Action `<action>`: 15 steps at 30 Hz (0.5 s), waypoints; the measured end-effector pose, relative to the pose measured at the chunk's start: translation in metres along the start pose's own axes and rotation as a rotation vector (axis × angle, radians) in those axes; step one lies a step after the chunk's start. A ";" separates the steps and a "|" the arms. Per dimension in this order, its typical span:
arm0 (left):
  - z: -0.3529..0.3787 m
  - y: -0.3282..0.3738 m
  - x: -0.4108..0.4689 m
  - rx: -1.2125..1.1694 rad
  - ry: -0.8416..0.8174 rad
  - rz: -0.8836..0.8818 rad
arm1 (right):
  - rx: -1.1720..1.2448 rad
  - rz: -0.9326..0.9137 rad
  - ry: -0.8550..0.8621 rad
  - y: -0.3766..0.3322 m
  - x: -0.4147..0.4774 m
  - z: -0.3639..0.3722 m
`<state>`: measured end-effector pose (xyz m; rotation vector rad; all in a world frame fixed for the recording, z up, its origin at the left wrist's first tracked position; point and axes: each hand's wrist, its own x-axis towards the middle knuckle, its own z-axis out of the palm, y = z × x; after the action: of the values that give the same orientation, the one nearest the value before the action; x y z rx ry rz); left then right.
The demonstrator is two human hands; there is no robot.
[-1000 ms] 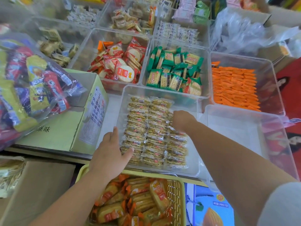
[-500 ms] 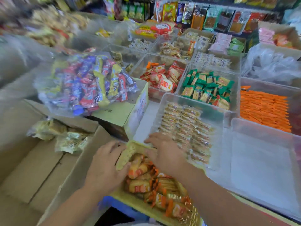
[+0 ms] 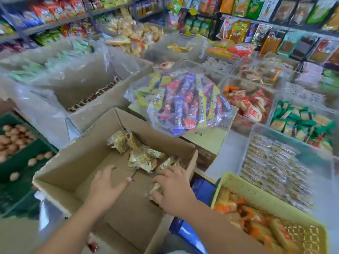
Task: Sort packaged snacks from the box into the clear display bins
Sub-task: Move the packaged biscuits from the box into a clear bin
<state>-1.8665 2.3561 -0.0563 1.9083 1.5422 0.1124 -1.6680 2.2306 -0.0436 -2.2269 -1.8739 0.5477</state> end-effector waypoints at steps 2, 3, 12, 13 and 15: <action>-0.020 -0.006 0.032 0.008 0.009 0.001 | -0.135 0.094 -0.014 -0.012 0.010 0.008; -0.028 -0.007 0.049 0.012 0.021 0.008 | -0.181 0.133 -0.012 -0.016 0.011 0.012; -0.014 0.021 0.177 0.127 0.041 0.089 | -0.278 0.252 -0.050 -0.025 0.012 0.016; -0.007 0.023 0.185 0.111 0.041 0.067 | -0.281 0.256 -0.050 -0.026 0.012 0.015; 0.005 0.027 0.197 0.048 0.054 -0.032 | -0.289 0.262 -0.047 -0.027 0.012 0.015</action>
<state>-1.7833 2.5282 -0.1112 1.9311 1.6236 0.1149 -1.6967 2.2463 -0.0492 -2.6924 -1.7923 0.3887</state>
